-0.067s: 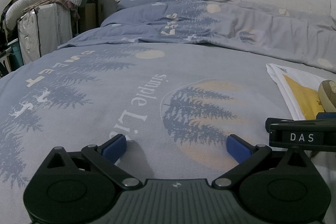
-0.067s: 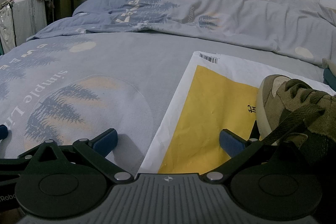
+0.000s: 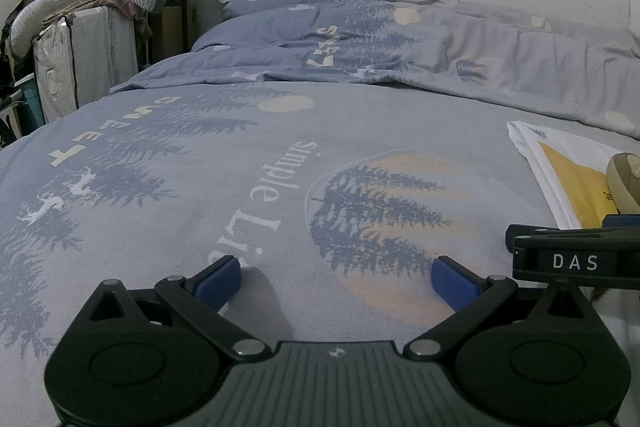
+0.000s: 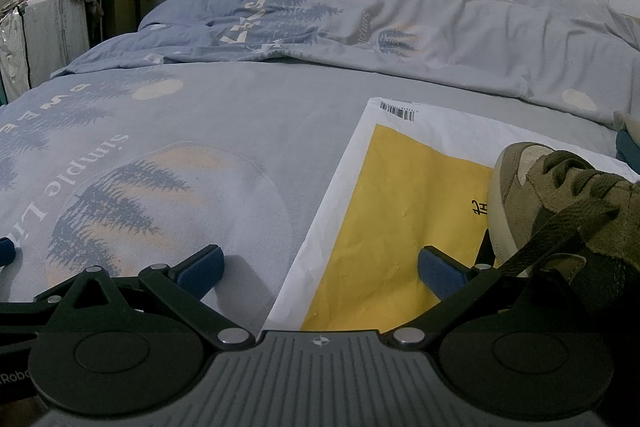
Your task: Lace up shoes with both hands
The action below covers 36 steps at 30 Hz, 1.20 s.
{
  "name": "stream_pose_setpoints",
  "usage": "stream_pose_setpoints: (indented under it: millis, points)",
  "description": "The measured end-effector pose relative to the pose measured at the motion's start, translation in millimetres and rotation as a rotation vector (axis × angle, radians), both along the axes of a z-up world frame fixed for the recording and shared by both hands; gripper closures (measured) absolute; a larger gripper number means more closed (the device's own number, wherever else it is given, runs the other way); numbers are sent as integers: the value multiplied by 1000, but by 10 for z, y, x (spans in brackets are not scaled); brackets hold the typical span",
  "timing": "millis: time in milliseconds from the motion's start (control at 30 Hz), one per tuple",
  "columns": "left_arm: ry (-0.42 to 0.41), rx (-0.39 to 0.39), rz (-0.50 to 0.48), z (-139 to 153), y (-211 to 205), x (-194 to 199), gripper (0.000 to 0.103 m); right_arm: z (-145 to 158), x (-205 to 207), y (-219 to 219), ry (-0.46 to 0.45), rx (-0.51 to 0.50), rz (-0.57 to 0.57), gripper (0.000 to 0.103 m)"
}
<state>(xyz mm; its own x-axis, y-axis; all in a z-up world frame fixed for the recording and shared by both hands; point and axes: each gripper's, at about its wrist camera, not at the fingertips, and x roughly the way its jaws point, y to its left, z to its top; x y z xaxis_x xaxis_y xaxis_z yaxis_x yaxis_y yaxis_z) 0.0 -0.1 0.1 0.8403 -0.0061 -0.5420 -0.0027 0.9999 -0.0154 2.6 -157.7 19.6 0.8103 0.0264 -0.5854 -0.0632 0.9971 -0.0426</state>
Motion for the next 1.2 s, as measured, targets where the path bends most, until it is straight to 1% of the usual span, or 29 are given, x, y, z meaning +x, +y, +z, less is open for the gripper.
stream_pose_setpoints:
  millis: [1200]
  points:
    - [1,1,1,7,3,-7,0,6,-14,29,-1,0,0,0]
